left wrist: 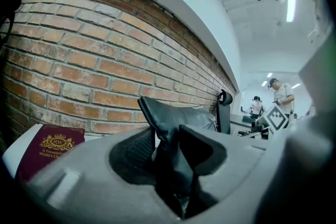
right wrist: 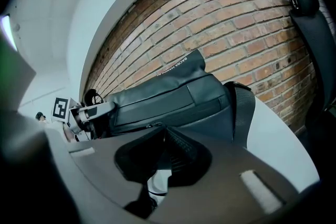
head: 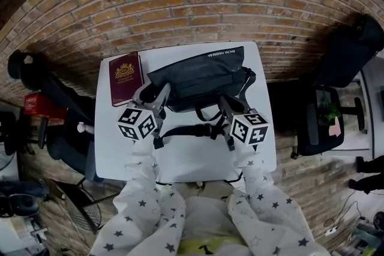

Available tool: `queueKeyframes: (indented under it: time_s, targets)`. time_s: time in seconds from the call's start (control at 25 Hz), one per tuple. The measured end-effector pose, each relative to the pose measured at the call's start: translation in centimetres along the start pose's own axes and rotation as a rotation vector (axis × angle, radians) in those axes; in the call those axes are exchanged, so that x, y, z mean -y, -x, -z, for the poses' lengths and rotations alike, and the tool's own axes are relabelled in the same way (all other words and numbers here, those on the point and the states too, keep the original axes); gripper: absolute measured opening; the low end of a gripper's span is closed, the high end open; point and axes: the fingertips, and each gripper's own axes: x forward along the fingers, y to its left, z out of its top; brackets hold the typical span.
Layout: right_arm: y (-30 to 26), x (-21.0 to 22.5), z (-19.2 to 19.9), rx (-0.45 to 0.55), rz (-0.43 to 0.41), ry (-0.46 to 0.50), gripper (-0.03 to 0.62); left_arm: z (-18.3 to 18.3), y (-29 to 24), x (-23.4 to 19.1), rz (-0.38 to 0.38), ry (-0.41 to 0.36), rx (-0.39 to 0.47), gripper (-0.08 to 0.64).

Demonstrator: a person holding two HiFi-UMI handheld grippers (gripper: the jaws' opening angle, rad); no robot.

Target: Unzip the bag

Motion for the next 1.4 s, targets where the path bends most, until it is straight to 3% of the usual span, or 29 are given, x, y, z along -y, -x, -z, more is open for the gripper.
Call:
queueKeyframes:
  time_s: [1.4]
  targets:
    - [2.4,7.2,-2.5,0.066,0.179,-0.047,0.018,0.2,0.1,-0.3,-0.055,0.008,0.019,0.143]
